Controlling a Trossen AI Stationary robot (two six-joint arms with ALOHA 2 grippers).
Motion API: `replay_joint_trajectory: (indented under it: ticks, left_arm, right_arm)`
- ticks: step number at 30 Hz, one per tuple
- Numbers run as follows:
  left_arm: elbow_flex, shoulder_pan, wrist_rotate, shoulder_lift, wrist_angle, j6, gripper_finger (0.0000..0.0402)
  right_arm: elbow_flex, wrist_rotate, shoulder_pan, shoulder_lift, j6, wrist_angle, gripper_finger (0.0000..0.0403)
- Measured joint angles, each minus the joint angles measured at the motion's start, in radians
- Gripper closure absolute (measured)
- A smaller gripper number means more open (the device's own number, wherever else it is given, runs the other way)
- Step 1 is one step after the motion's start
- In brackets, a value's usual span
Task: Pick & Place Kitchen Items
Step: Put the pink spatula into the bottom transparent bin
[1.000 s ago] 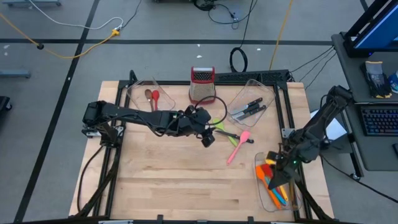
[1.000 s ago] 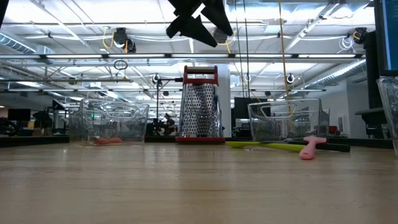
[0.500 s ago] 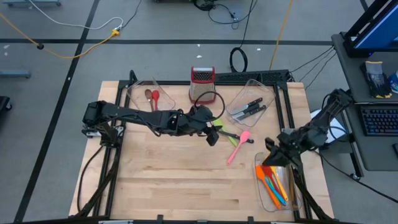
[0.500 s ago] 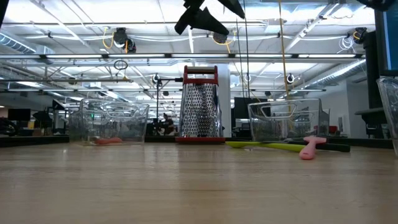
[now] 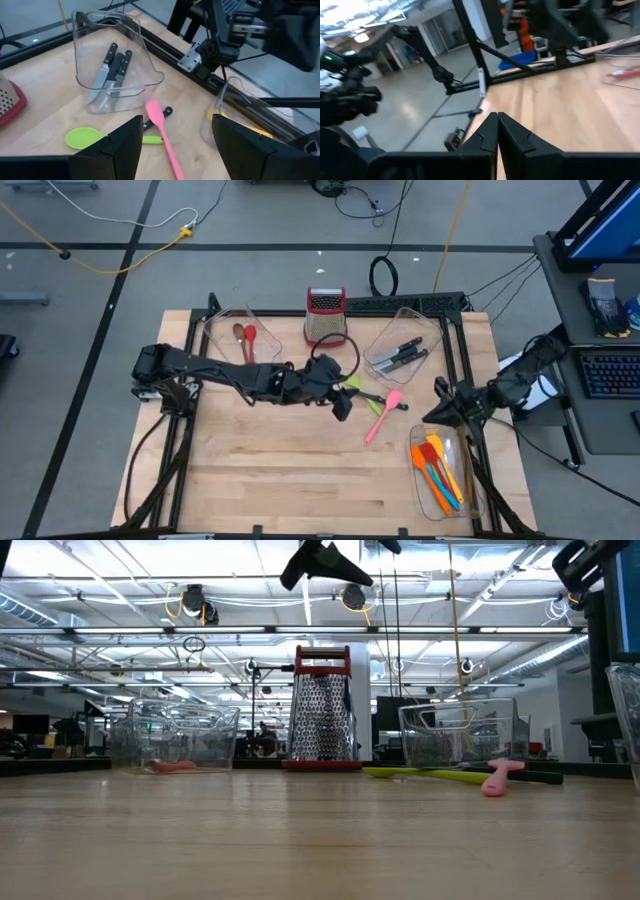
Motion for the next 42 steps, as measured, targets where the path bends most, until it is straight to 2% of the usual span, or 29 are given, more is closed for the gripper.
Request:
replay_joint_trajectory:
  ticks: [9,19,29,34,37,42]
  left_arm:
    - [0.000,-0.010,0.045,0.000,0.077,-0.023,0.0160]
    - [0.000,-0.026,0.068,0.000,0.086,-0.072,0.0160]
    - [-0.001,-0.054,0.065,0.053,0.171,-0.113,0.0160]
    - [0.010,-0.056,0.092,0.115,0.189,-0.159,0.0160]
    - [0.047,-0.052,0.099,0.161,0.191,-0.169,0.0161]
    - [0.196,-0.034,0.144,0.277,0.139,-0.128,0.0161]
  right_arm:
    - [0.000,-0.001,-0.048,-0.144,-0.074,-0.196,0.0403]
    - [0.000,0.000,-0.104,-0.163,-0.103,-0.412,0.0403]
    - [0.021,0.032,-0.192,-0.177,-0.094,-0.440,0.0403]
    - [0.023,0.106,-0.236,-0.183,-0.065,-0.458,0.0403]
    - [0.024,0.094,-0.248,-0.184,-0.068,-0.460,0.0403]
    - [0.024,0.077,-0.252,-0.184,-0.070,-0.451,0.0403]
